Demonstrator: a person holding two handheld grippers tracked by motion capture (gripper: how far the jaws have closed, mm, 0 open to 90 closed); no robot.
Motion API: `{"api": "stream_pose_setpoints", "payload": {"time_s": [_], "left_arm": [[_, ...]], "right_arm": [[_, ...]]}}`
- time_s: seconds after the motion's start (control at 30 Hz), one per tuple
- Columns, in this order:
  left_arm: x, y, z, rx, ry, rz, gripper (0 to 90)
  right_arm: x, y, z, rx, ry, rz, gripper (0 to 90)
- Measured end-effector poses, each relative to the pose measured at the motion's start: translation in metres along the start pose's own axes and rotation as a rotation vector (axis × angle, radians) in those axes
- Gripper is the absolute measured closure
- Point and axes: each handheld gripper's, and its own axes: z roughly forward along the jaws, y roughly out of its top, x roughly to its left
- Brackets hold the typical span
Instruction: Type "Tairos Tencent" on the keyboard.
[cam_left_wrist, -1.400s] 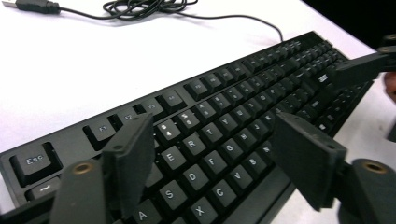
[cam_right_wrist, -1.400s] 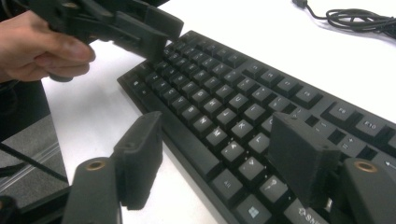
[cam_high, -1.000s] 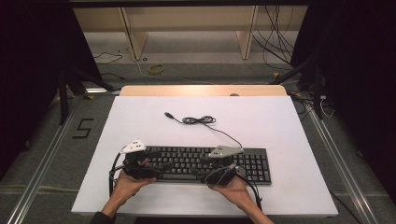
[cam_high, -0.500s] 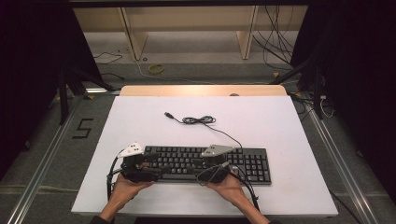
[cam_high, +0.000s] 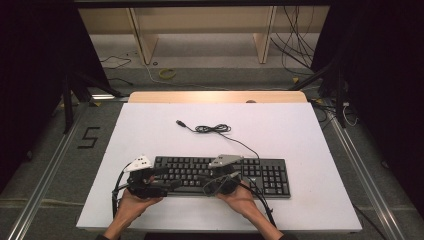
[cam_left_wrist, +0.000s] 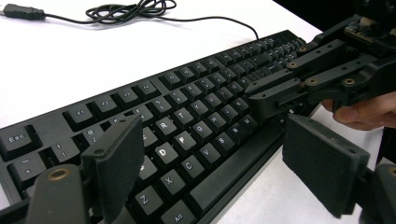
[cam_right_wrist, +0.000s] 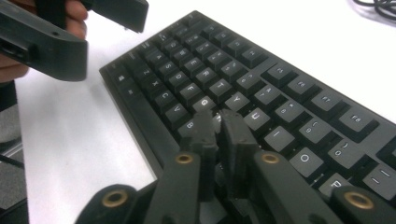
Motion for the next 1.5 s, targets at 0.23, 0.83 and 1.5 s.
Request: {"api": "stream_pose_setpoints", "payload": {"time_s": [0.23, 0.83, 1.5], "left_arm": [[-0.001, -0.002, -0.001, 0.002, 0.002, 0.003, 20.9], [-0.002, -0.005, -0.003, 0.006, 0.006, 0.007, 21.0], [-0.001, -0.006, -0.004, 0.005, 0.015, 0.007, 21.2]], "right_arm": [[0.002, 0.001, 0.008, 0.022, -0.004, -0.008, 90.0], [0.004, -0.001, 0.019, 0.066, -0.016, -0.014, 90.0], [0.004, -0.001, 0.017, 0.056, -0.007, 0.007, 90.0]]}}
